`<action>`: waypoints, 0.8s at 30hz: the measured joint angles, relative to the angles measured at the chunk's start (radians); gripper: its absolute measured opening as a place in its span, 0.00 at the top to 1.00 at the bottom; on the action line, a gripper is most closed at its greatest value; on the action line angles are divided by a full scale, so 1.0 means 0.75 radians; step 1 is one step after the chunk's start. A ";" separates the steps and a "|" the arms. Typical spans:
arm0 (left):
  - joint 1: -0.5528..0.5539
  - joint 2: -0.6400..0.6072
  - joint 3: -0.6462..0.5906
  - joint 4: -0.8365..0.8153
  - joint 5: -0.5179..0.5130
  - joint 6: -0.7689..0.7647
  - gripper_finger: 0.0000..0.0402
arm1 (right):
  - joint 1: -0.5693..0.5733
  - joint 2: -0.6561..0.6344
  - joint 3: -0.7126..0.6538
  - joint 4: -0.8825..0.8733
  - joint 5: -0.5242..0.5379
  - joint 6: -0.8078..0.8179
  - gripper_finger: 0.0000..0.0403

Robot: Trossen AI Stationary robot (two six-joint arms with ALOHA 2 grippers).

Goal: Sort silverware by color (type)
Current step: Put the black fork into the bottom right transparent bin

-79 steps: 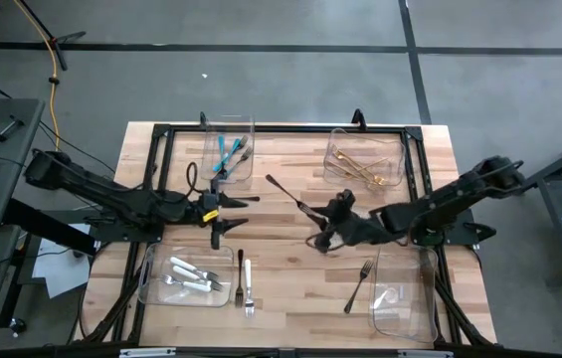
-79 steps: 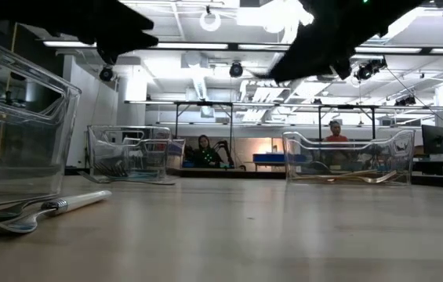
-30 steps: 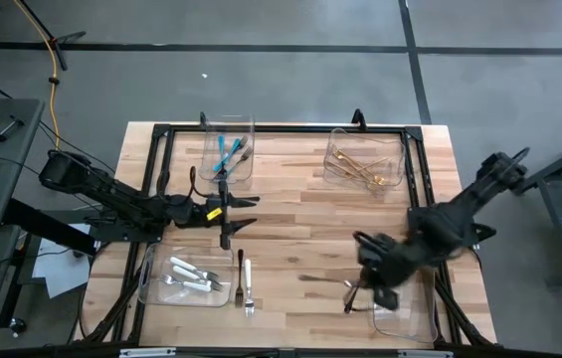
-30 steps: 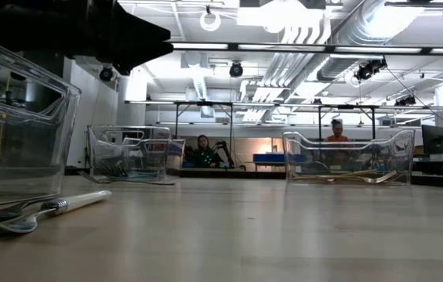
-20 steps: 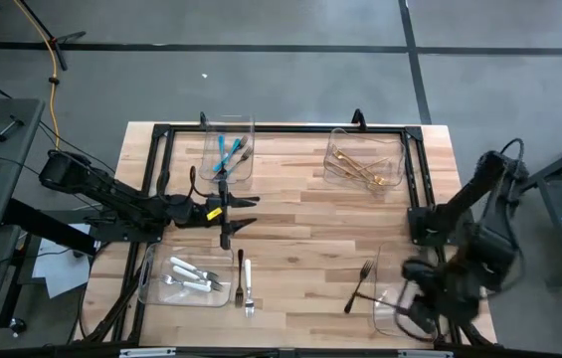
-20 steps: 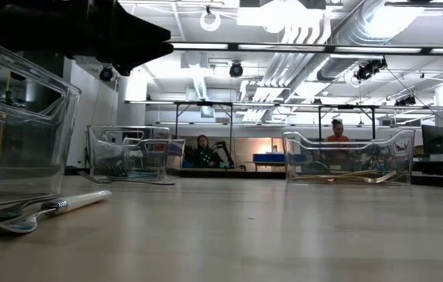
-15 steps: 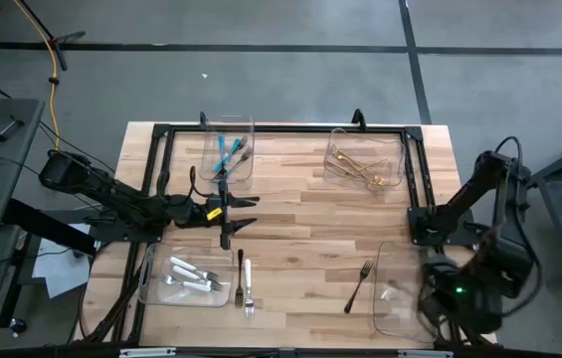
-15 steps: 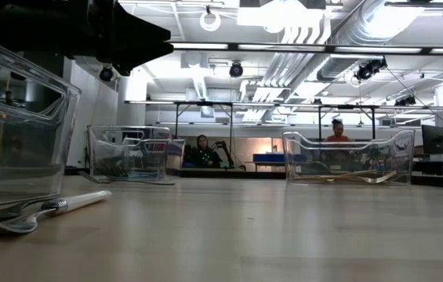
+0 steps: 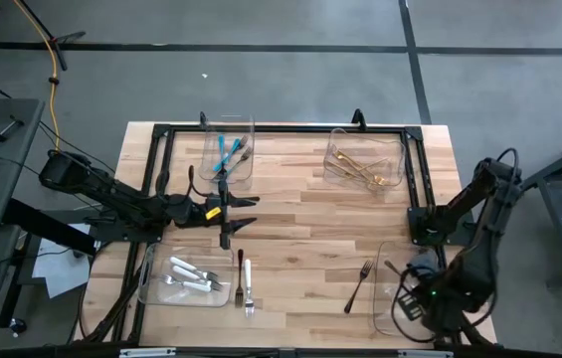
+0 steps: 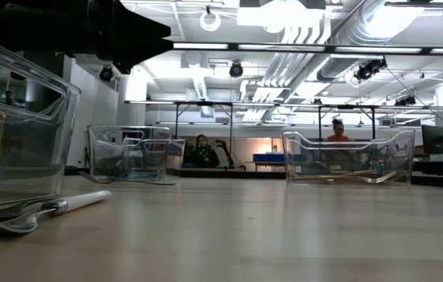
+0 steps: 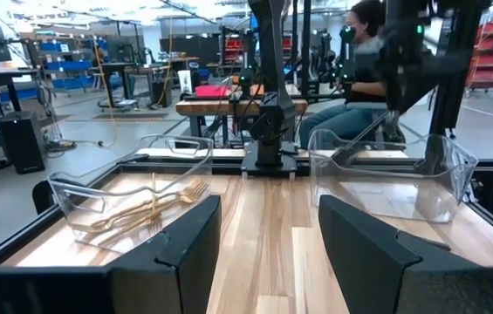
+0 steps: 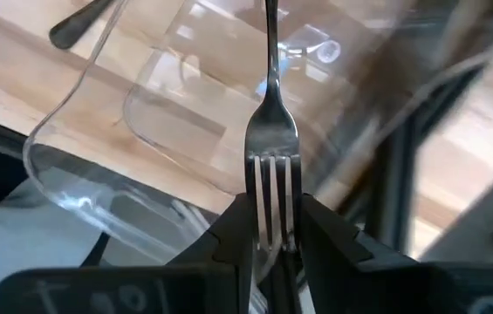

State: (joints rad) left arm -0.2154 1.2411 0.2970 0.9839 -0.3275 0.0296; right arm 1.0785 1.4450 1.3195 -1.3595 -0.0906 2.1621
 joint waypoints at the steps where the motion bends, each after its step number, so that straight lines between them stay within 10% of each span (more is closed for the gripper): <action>1: 0.000 0.000 0.000 0.005 0.000 0.000 0.54 | -0.006 0.000 -0.038 0.051 0.000 -0.012 0.83; 24: 0.000 0.000 0.000 0.011 -0.001 0.012 0.54 | -0.037 0.000 -0.281 0.322 -0.049 -0.160 0.61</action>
State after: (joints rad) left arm -0.2153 1.2411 0.2970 0.9920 -0.3283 0.0383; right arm 1.0511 1.4452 1.1091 -1.1180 -0.1271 2.0418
